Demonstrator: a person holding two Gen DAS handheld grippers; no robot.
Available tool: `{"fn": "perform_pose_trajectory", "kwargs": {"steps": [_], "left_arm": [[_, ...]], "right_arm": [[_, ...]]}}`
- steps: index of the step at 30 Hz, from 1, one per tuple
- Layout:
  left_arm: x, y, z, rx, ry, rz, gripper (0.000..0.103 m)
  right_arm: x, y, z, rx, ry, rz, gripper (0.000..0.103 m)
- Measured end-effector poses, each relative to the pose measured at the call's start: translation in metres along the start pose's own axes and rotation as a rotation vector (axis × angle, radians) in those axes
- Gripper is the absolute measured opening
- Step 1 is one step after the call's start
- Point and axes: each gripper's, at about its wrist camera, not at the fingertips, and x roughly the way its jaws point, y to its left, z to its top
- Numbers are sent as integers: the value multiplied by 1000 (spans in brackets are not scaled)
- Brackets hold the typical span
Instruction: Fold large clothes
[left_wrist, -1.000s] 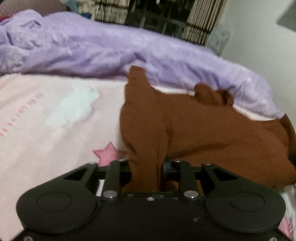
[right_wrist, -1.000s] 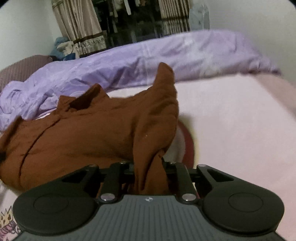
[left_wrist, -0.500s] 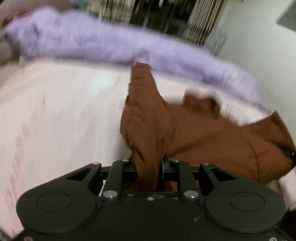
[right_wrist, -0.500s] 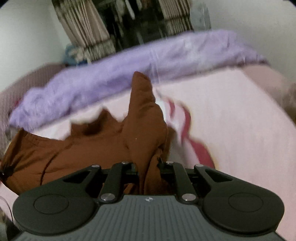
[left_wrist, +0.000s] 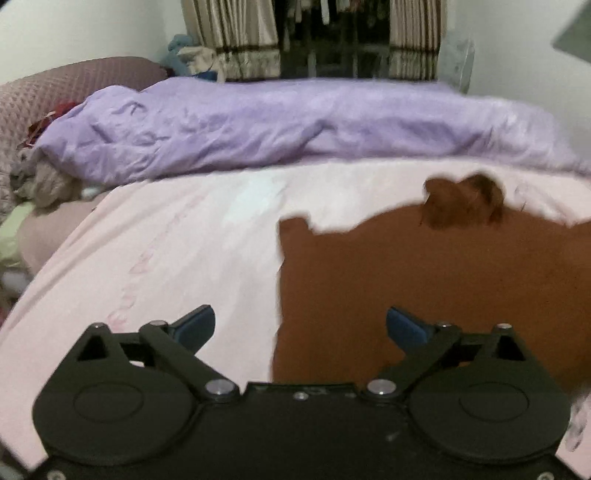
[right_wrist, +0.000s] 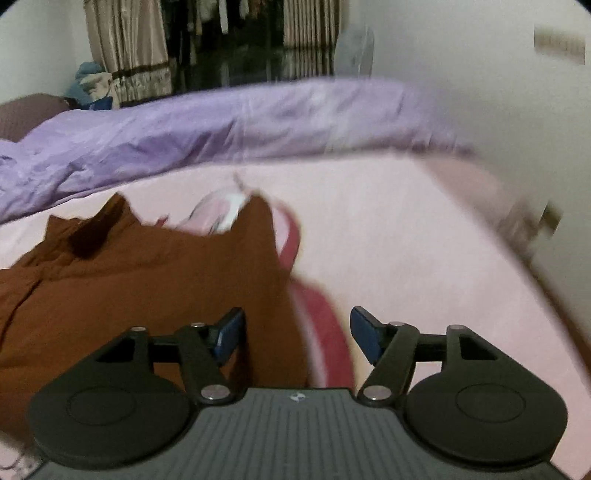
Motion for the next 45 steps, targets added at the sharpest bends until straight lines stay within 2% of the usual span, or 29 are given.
{"fn": "perform_pose_trajectory", "kwargs": {"steps": [2,7,10,12,13,14,17,20,21,22,23,24,25,26,28,31,34,37,39,41,43,44,45], "left_arm": [[13,-3,10,-12,4,-15,103],[59,1,34,-95,49,-20,103],[88,9,45,-143,85,18,103],[109,12,47,-173,124,34,103],[116,13,46,-181,156,45,103],[124,13,46,-180,172,42,103],[126,8,41,-151,154,32,103],[132,4,41,-118,138,23,99],[134,3,41,-110,133,20,93],[135,2,40,-104,130,5,73],[132,2,40,-99,129,-24,61],[131,1,41,-100,130,-48,40],[130,0,42,-91,129,-48,23],[124,-3,43,-74,113,-28,16],[110,-5,48,-61,39,2,11],[81,0,61,-89,-102,-20,11],[76,3,72,-106,-167,-38,11],[105,4,68,-112,-108,-35,11],[137,6,54,-138,-13,-27,11],[159,7,36,-176,32,-43,14],[165,11,27,-227,17,-47,25],[162,15,28,-244,14,-42,29],[160,17,31,-250,9,-27,42]], "right_arm": [[9,12,9,-28,-7,5,85],[45,22,32,-20,14,70,85],[79,22,37,-16,63,54,84],[96,25,33,-23,78,-6,69],[103,27,28,-30,69,-19,48],[105,28,26,-28,66,-7,33],[108,34,23,-43,72,1,19],[102,40,23,-69,55,-7,12],[102,40,23,-71,49,-13,12],[101,41,22,-67,42,-15,11],[103,41,25,-62,38,-16,10],[103,40,26,-54,31,-16,10],[101,38,27,-43,17,-18,10],[98,37,29,-28,-7,-20,9],[85,32,34,6,-84,-19,9],[68,28,44,46,-201,-10,9],[73,31,52,52,-233,-21,9],[98,32,50,60,-165,-28,9],[121,35,41,47,-88,-40,9],[138,34,33,58,-14,-25,9],[147,33,31,68,22,-30,15],[147,34,31,67,33,-32,26],[149,31,33,76,42,-26,31]]}}
